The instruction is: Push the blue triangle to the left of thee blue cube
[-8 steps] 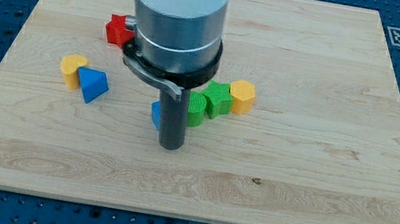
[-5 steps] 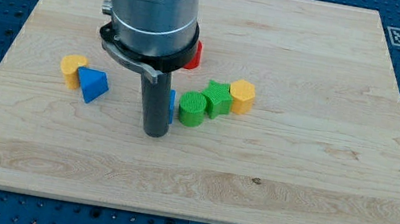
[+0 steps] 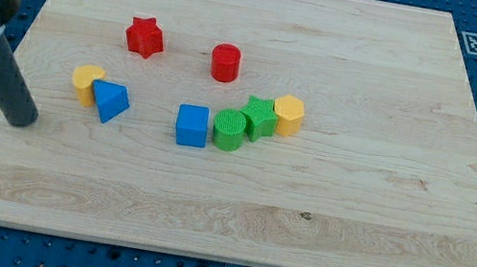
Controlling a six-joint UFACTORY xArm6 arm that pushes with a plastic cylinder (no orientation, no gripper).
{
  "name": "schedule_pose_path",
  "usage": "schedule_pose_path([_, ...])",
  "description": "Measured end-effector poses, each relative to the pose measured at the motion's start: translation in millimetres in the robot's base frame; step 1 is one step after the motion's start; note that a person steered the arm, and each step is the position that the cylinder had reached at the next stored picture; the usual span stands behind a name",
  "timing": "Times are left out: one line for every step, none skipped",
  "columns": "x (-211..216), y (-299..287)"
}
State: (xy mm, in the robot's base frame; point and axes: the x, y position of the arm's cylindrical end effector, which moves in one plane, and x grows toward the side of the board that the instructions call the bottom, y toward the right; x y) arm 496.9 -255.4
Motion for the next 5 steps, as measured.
schedule_pose_path([-35.4,-10.2])
schedule_pose_path([-49.7,-4.4])
schedule_pose_path([-50.0,16.7])
schedule_pose_path([-50.0,47.2])
schedule_pose_path([-50.1,75.7])
